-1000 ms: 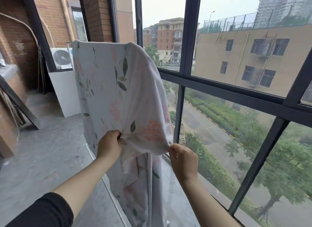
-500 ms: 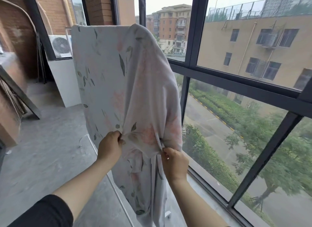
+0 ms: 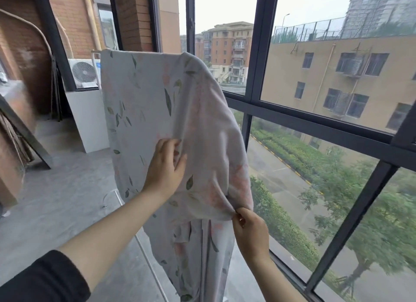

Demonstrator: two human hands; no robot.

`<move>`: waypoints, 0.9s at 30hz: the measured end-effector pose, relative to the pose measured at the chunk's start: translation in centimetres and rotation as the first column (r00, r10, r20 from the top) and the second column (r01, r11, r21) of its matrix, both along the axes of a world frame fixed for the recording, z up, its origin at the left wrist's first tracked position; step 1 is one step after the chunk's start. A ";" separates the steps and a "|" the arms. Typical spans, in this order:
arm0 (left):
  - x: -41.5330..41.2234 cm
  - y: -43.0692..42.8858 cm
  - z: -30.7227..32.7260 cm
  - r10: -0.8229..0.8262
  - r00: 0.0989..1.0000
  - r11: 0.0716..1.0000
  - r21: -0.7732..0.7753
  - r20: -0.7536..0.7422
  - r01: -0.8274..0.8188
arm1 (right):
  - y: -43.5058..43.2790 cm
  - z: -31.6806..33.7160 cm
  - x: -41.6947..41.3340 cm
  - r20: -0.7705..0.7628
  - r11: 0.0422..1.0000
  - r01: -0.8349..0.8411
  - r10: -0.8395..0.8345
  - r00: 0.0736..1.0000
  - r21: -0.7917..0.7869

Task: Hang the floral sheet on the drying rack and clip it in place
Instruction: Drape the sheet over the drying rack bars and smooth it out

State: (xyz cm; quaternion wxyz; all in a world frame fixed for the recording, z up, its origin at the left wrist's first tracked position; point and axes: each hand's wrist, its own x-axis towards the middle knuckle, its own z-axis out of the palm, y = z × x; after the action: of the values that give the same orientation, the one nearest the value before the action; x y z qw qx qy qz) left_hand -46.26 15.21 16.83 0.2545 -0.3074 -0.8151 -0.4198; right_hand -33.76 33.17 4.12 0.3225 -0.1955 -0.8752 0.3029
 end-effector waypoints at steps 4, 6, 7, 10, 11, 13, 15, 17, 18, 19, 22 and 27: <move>-0.7 2.1 4.1 -0.148 0.978 0.962 -0.252 -0.145 0.109 | 2.0 2.0 1.4 0.012 0.999 0.043 -0.043 0.999 -0.003; -0.5 2.9 5.0 -0.144 0.979 0.957 -0.273 -0.145 0.100 | 3.1 3.5 2.3 -0.014 0.998 0.068 -0.068 0.998 -0.005; -0.3 3.3 5.5 -0.112 0.985 0.964 -0.256 -0.132 0.075 | 3.7 4.4 2.8 -0.037 0.996 0.087 -0.087 0.996 -0.004; 0.6 4.3 7.4 0.017 0.974 0.982 -0.180 -0.228 -0.059 | 5.9 7.5 4.7 -0.129 0.990 0.139 -0.137 0.982 0.007; 0.9 4.5 8.1 0.025 0.956 0.985 -0.158 -0.292 -0.074 | 6.6 8.6 5.3 -0.162 0.987 0.157 -0.153 0.975 0.017; 1.4 5.0 9.4 0.005 0.927 0.984 -0.162 -0.375 -0.070 | 8.2 11.0 6.9 -0.225 0.980 0.200 -0.189 0.956 0.024; 1.5 5.5 10.5 -0.004 0.913 0.977 -0.198 -0.408 -0.084 | 9.7 13.4 8.1 -0.300 0.971 0.238 -0.222 0.928 0.017; 2.0 6.5 11.8 -0.034 0.895 0.970 -0.231 -0.444 -0.077 | 11.4 16.4 10.1 -0.363 0.954 0.298 -0.276 0.890 0.005; 2.2 7.1 12.4 -0.053 0.882 0.964 -0.255 -0.468 -0.078 | 12.2 17.9 11.1 -0.381 0.946 0.323 -0.298 0.875 0.002; 2.3 7.8 13.0 -0.069 0.870 0.956 -0.282 -0.488 -0.083 | 12.9 19.4 12.0 -0.390 0.940 0.340 -0.308 0.868 0.016; 3.2 10.1 15.1 -0.095 0.901 0.933 -0.354 -0.423 -0.069 | 14.1 23.0 13.8 -0.392 0.930 0.360 -0.306 0.868 0.070; 5.1 12.3 18.3 -0.108 0.954 0.936 -0.353 -0.281 0.002 | 13.6 28.5 15.3 -0.486 0.941 0.332 -0.259 0.835 0.067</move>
State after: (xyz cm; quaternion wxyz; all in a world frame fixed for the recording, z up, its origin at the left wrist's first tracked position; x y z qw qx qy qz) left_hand -41.17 27.54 35.12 0.3029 -0.4298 -0.8203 -0.2249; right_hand -18.43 46.72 32.67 0.5815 -0.2247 -0.7498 0.2215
